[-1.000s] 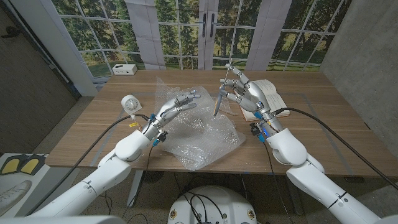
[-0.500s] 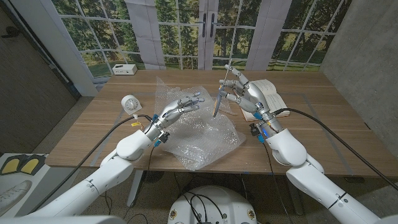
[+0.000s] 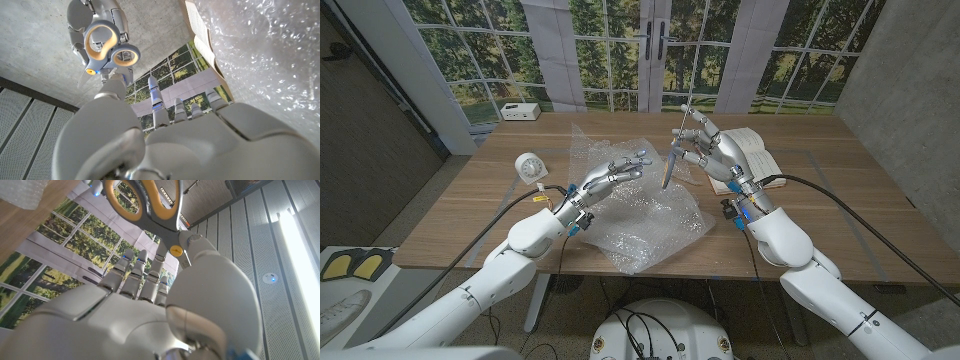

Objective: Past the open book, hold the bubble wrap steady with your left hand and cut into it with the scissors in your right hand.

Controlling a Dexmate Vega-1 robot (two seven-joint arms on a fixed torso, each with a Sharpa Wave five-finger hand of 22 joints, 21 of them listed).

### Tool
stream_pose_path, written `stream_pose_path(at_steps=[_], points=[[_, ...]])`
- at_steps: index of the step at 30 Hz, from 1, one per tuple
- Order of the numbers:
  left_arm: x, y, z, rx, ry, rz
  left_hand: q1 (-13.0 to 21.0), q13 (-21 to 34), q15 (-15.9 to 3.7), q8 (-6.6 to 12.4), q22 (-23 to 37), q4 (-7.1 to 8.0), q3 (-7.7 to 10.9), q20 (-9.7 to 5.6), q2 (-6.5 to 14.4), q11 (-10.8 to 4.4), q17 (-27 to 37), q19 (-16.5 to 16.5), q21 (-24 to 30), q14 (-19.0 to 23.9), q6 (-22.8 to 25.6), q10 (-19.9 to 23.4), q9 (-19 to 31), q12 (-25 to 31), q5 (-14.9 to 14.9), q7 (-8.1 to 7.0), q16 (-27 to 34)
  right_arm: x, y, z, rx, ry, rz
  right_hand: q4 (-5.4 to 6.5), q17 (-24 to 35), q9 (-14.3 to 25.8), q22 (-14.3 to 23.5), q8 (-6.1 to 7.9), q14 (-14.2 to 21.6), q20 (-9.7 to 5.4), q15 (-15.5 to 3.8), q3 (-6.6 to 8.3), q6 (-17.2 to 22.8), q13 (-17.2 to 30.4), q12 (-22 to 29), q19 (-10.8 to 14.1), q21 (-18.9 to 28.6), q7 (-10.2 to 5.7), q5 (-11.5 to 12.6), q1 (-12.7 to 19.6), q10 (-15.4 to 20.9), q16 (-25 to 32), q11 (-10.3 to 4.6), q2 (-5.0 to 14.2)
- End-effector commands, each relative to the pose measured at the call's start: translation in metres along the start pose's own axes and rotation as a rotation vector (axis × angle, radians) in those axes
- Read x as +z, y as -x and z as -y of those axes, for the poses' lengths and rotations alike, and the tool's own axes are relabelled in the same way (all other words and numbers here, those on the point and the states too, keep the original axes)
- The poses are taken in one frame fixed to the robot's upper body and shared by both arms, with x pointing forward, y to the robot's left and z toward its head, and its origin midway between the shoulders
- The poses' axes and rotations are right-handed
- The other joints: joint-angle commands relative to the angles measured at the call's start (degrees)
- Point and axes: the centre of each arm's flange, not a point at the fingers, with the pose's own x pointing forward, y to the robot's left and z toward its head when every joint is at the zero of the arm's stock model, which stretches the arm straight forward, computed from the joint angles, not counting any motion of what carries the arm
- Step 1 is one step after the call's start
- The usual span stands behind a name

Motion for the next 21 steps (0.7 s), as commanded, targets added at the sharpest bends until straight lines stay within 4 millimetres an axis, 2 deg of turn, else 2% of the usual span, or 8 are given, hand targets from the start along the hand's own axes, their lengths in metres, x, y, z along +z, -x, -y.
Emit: stream_pose_path(at_steps=[1,21], points=[[0.0040,0.0003,0.0057,-0.039,0.061,0.050,0.1,0.2,0.37,-0.01,0.2,0.24,-0.61,0.27,-0.7,0.06,0.2,-0.6,0.0,-1.6,-0.1,-0.7,0.4,-0.1,0.1,-0.95,0.0,-0.0005,0.0023,-0.0014,-0.002,-0.001,0.001,0.12,0.2,0.1,0.2,-0.05,0.4,0.15,-9.87,0.41,0.5,3.7,1.7,0.1,0.3,-0.04,0.4,0.4,7.5,0.0,-6.80,0.93],[0.0033,-0.0008,0.0110,-0.035,0.092,0.039,0.7,0.4,0.73,0.37,0.2,0.55,-1.37,0.59,0.1,-0.44,0.2,-0.3,0.3,-1.6,0.3,-0.5,1.2,0.4,0.2,-1.15,0.3,-0.0043,0.0048,-0.0003,-0.013,0.001,-0.012,0.01,0.2,0.1,0.2,-0.05,0.4,0.10,-9.90,0.38,0.5,3.7,1.7,0.0,0.3,-0.15,0.4,0.8,7.5,0.0,-6.82,0.97]])
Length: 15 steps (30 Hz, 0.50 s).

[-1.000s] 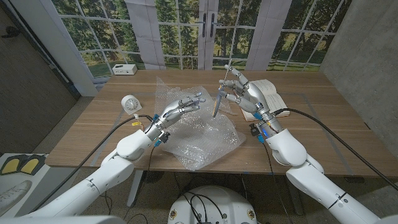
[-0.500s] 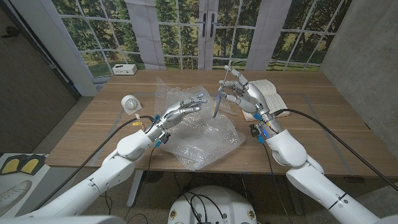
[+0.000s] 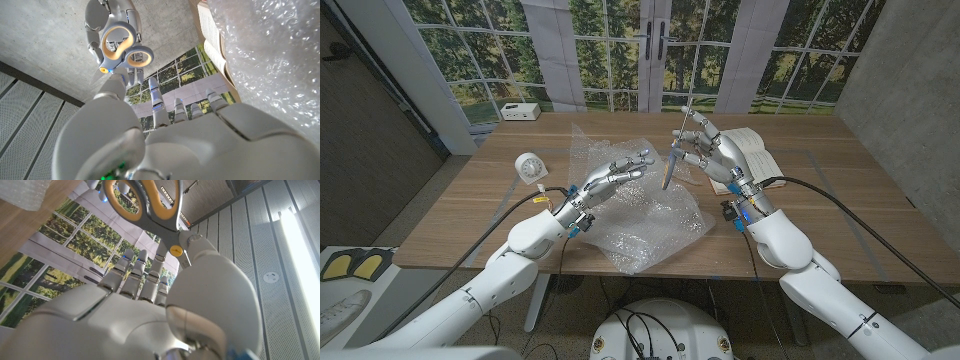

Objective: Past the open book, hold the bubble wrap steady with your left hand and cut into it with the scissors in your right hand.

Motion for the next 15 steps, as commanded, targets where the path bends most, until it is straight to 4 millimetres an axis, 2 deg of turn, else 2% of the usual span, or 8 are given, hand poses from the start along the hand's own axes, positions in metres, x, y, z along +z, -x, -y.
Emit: stream_pose_path(at_steps=[1,8,15], points=[[-0.002,-0.002,0.004,-0.007,0.035,0.003,1.0,0.1,0.63,0.50,0.1,-0.06,-0.16,0.38,0.3,-0.22,0.2,0.2,0.4,-1.4,0.6,0.0,0.5,0.5,0.2,-0.31,0.4,-0.002,0.001,0.001,-0.006,0.003,-0.009,-0.08,0.2,0.1,0.2,-0.05,0.5,0.09,-9.87,0.29,0.5,3.7,1.7,0.0,0.3,-0.14,0.4,0.8,7.5,0.0,-6.82,0.98],[-0.002,-0.006,0.009,-0.027,0.040,-0.001,1.6,0.2,0.23,0.50,0.1,-0.12,-0.26,0.30,0.7,-0.56,0.1,0.9,0.6,-0.9,0.4,0.2,0.8,0.7,0.4,-0.87,0.6,-0.003,0.002,0.001,-0.009,0.006,-0.013,-0.14,0.3,0.1,0.2,-0.04,0.4,0.08,-9.92,0.27,0.6,3.7,1.8,0.0,0.3,-0.18,0.4,0.9,7.5,0.0,-6.82,0.96],[-0.004,-0.011,0.016,-0.049,0.045,-0.006,2.0,0.2,0.35,0.52,0.0,-0.07,-0.53,0.14,1.0,0.45,0.1,1.1,0.6,-0.5,0.2,1.0,1.1,1.1,0.5,-1.16,0.7,-0.002,0.004,0.001,-0.006,0.005,-0.013,0.01,0.4,0.1,0.2,-0.02,0.8,0.07,-9.77,0.19,0.7,3.8,1.9,0.1,0.3,-0.18,0.4,0.9,7.6,0.2,-6.84,1.11]])
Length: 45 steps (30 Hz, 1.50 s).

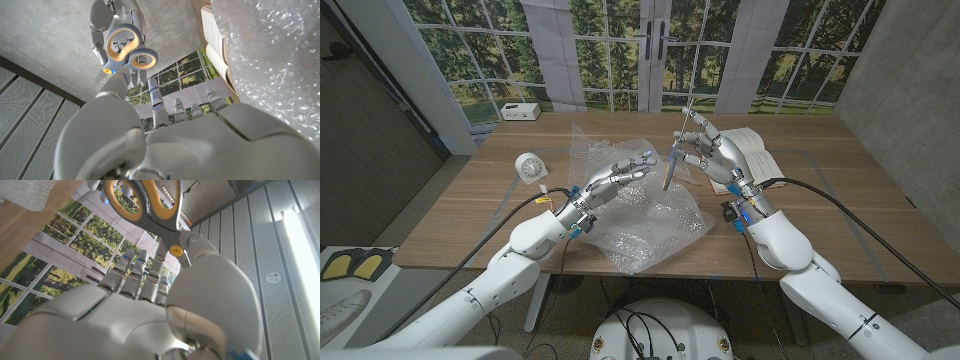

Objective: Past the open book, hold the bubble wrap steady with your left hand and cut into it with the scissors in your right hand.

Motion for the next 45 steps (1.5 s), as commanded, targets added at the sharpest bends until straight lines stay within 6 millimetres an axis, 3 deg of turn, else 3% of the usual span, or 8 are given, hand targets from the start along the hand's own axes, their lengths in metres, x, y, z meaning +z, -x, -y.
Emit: stream_pose_path(at_steps=[1,6,10,31,40,45], points=[[-0.003,-0.008,0.010,-0.034,0.015,-0.004,0.7,0.2,0.14,0.24,0.1,0.04,-0.20,-0.06,0.2,0.29,0.1,0.5,0.3,-0.3,0.0,0.1,0.4,0.4,0.5,-0.32,0.4,0.000,0.003,0.001,0.002,0.001,-0.006,0.04,0.2,0.1,0.2,-0.04,0.6,1.52,-9.88,0.09,0.3,3.9,1.9,0.3,0.4,0.11,0.2,0.8,7.6,0.2,-6.83,0.99],[-0.003,-0.009,0.012,-0.041,0.008,-0.008,0.9,0.3,0.17,0.28,0.1,0.08,-0.37,-0.02,0.3,0.09,0.1,0.5,0.3,-0.3,0.1,0.1,0.5,0.4,0.5,-0.38,0.4,0.000,0.004,0.000,-0.001,0.003,-0.003,0.03,0.2,0.1,0.2,-0.05,0.5,2.35,-9.77,0.22,0.4,3.9,1.9,0.6,0.5,0.01,0.3,0.8,7.5,0.1,-6.86,0.93],[-0.003,-0.011,0.015,-0.061,0.042,0.000,0.9,0.3,0.22,0.27,0.1,0.10,-0.48,0.05,0.4,-0.14,0.1,0.5,0.3,-0.4,0.0,0.0,0.6,0.4,0.5,-0.42,0.3,0.001,0.005,0.000,0.003,0.007,-0.003,0.06,0.2,0.1,0.2,-0.02,0.4,1.03,-9.80,0.21,0.5,3.9,2.0,0.5,0.4,-0.06,0.4,0.8,7.5,0.1,-6.85,0.96],[-0.002,-0.017,0.020,-0.095,0.033,0.005,1.6,0.3,0.24,0.50,0.1,0.14,-1.04,0.21,0.7,-0.34,0.1,0.3,0.2,-0.5,0.4,0.1,1.1,0.5,0.5,-0.08,0.2,0.005,0.001,-0.005,0.022,0.014,0.000,0.37,0.4,0.1,0.2,-0.04,0.4,0.64,-9.41,-0.12,0.6,3.9,2.0,0.0,0.2,-0.24,0.3,0.4,7.3,0.1,-6.99,1.02],[-0.001,-0.019,0.020,-0.108,0.039,0.012,1.8,0.4,0.09,1.36,0.1,0.25,-1.56,0.17,1.0,-0.75,0.1,0.2,0.1,-0.5,2.6,0.7,1.4,0.8,0.4,0.69,0.2,0.004,0.000,-0.006,0.021,0.012,-0.001,0.36,0.4,0.1,0.2,-0.01,0.2,0.74,-9.45,0.01,0.7,4.0,2.0,-0.3,0.1,-0.52,0.4,0.4,7.2,0.0,-7.00,1.08],[-0.002,-0.020,0.020,-0.109,0.042,0.011,2.3,0.4,-0.02,1.86,0.1,0.17,-1.83,0.29,1.3,-1.55,0.1,0.2,0.1,-0.5,4.8,1.6,1.1,1.2,0.4,1.92,0.3,0.004,0.000,-0.006,0.018,0.018,0.000,0.36,0.5,0.1,0.2,0.00,0.2,0.76,-9.57,-0.03,0.7,3.9,2.0,-0.3,0.1,-0.56,0.4,0.4,7.2,0.0,-7.00,1.13]])
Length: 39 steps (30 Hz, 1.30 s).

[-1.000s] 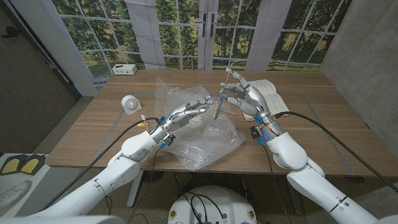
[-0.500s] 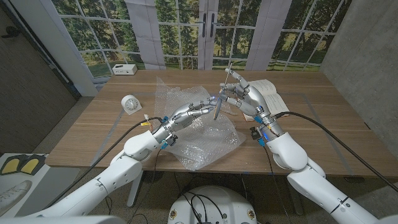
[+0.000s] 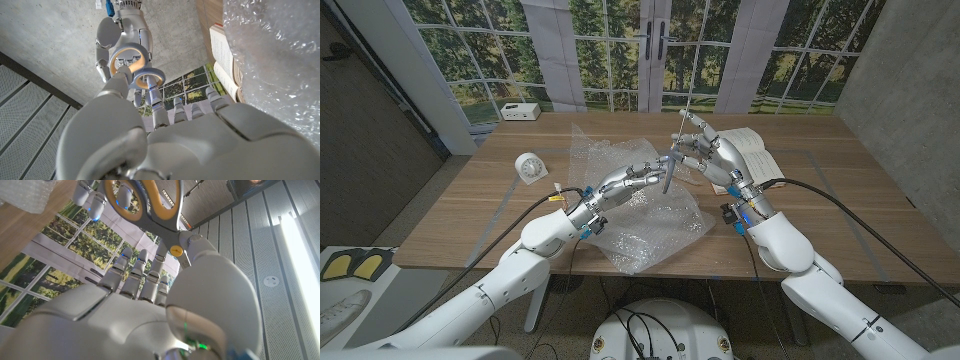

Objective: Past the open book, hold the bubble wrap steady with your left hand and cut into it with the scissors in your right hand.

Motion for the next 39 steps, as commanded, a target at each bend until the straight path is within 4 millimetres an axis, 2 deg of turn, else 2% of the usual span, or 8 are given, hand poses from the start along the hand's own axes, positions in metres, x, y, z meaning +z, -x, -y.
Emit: stream_pose_path(at_steps=[1,7,20,33,39], points=[[-0.001,-0.002,0.000,-0.010,0.009,0.003,0.9,0.1,-0.04,0.57,0.1,-0.09,-0.32,0.51,0.4,-0.46,0.1,-0.2,0.1,-0.5,1.7,0.5,-0.1,0.6,0.0,0.45,0.3,0.000,-0.001,-0.001,-0.002,0.004,0.002,0.25,0.1,0.1,0.2,0.00,0.1,0.18,-9.62,0.35,0.5,3.9,2.0,-0.1,0.1,-0.29,0.6,0.6,7.2,0.0,-7.00,0.95],[-0.003,-0.002,-0.001,-0.003,0.012,-0.003,1.2,0.1,-0.11,0.56,0.1,-0.14,-0.42,0.50,0.6,-0.51,0.1,-0.2,0.1,-0.4,2.4,0.8,-0.4,0.7,0.0,0.85,0.3,0.000,-0.002,-0.001,0.001,0.002,0.002,0.22,0.2,0.1,0.2,0.00,0.0,0.18,-9.68,0.28,0.5,4.0,2.1,-0.1,0.2,-0.32,0.6,0.6,7.2,0.0,-6.99,0.95],[-0.001,-0.007,0.004,-0.015,-0.045,-0.012,1.5,0.0,-0.31,-1.15,0.1,-0.10,-1.05,0.37,0.5,-0.15,0.1,-0.5,0.0,-0.5,0.2,0.4,-1.3,0.4,-0.2,2.04,0.3,-0.004,-0.002,-0.002,0.001,0.011,-0.003,0.09,0.3,0.1,0.2,0.00,-0.1,0.28,-9.85,0.21,0.6,3.9,2.1,-0.2,0.2,-0.37,0.5,0.8,7.2,0.0,-6.98,0.95],[0.001,-0.010,0.010,-0.033,-0.080,-0.017,0.7,0.0,-0.11,-2.19,0.1,0.22,-2.16,0.47,-0.2,0.20,0.1,-1.2,-0.2,-1.1,-0.5,-0.5,-2.0,0.1,-0.3,1.32,0.1,-0.005,-0.001,-0.001,-0.009,0.015,-0.007,0.01,0.8,0.1,0.2,0.14,-0.7,0.86,-9.97,-0.56,1.3,3.4,1.8,-1.4,-0.2,-0.90,-0.1,1.1,7.1,0.3,-6.94,1.17],[0.000,-0.009,0.010,-0.010,-0.068,-0.009,0.5,0.0,-0.08,-2.12,0.1,0.33,-2.51,0.49,-0.3,-0.21,0.1,-1.3,-0.2,-1.0,0.4,0.2,-2.3,0.4,-0.3,1.28,0.2,-0.006,-0.001,-0.002,-0.007,0.015,-0.007,-0.03,0.9,0.1,0.2,0.21,-0.9,0.99,-10.03,-0.78,1.6,3.2,1.7,-1.6,-0.2,-1.28,-0.3,1.3,7.2,0.3,-6.95,1.34]])
